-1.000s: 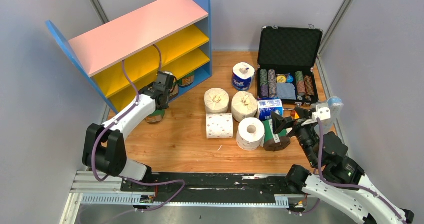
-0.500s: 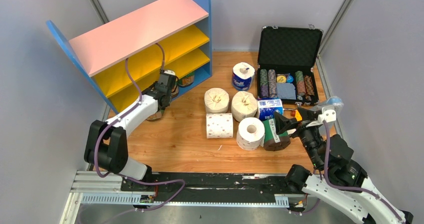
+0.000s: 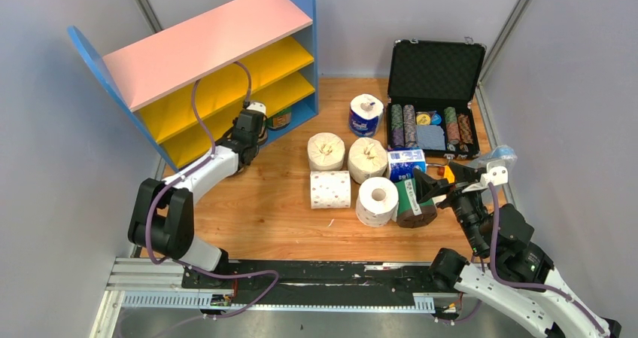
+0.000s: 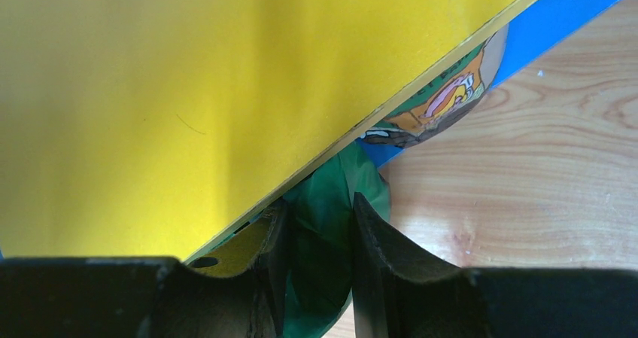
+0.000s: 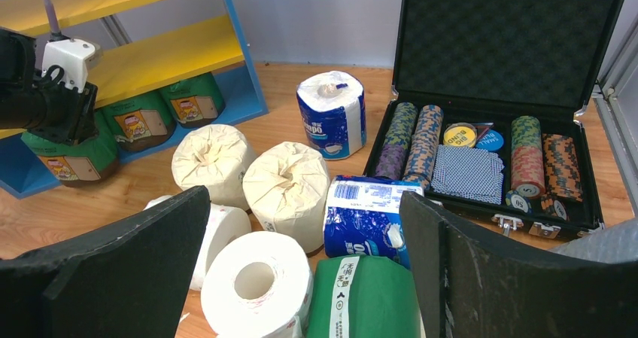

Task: Place and organize the paper towels onto the shelf
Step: Place the paper towel on the shelf.

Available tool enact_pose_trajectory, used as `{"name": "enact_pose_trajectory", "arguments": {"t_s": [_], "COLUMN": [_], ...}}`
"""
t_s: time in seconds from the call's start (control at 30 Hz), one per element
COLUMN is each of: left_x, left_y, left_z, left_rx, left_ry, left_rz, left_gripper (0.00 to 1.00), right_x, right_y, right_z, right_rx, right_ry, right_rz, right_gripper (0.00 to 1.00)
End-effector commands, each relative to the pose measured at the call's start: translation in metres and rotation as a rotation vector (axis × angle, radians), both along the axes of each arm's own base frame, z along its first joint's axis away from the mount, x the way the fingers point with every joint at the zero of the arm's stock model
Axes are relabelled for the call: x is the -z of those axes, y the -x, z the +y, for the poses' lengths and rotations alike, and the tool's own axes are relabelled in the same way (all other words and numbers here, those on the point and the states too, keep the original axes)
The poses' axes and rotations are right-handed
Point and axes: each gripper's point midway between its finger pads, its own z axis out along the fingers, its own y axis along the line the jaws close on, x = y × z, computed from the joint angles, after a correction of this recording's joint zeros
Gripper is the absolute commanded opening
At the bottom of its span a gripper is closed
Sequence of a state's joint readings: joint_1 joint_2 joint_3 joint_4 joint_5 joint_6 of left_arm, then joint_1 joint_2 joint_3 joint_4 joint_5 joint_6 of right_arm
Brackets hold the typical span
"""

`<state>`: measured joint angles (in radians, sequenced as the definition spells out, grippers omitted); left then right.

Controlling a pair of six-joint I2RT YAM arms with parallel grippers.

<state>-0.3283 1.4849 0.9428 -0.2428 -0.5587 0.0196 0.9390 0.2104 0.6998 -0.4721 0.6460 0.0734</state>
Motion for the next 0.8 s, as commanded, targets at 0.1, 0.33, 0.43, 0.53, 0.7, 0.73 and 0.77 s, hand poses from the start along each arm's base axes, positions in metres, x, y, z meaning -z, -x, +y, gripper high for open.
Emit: {"name": "enact_pose_trajectory", "arguments": {"t_s": [0.1, 0.33, 0.43, 0.53, 0.7, 0.73, 0.77], "left_x": [-0.024, -0.031, -0.03, -0.039, -0.055, -0.058, -0.058], "left_y": [-0.056, -0.055, -0.05, -0.045, -0.036, -0.033, -0.029], "left_z": [-0.038, -0.035, -0.028, -0.025, -0.021, -0.02, -0.018], "left_rx": [0.122, 0.105, 0.086, 0.078, 0.057, 0.051, 0.042], "left_ry": [0.143, 0.123, 0.095, 0.099, 0.108, 0.109, 0.11], "left_rz": [-0.236, -0.289, -0.277, -0.287, -0.287, -0.284, -0.262], "left_gripper": [0.14, 0.26, 0.49, 0.61, 0.72, 0.74, 0.76], "right_x": [-0.005, -0.004, -0.004, -0.004, -0.005, -0.005, -0.005], "right_y": [-0.001, -0.001, -0.001, -0.002, -0.001, -0.001, -0.001], "right_z": [0.001, 0.002, 0.003, 0.004, 0.004, 0.004, 0.005], "right_rx": [0.001, -0.002, -0.005, -0.007, -0.014, -0.016, -0.017], "right_ry": [-0.025, -0.023, -0.02, -0.017, -0.021, -0.021, -0.021], "right_rz": [-0.018, -0.017, -0.015, -0.015, -0.017, -0.017, -0.017], "right_gripper": [1.0, 1.0, 1.0, 1.0, 1.0, 1.0, 1.0]}}
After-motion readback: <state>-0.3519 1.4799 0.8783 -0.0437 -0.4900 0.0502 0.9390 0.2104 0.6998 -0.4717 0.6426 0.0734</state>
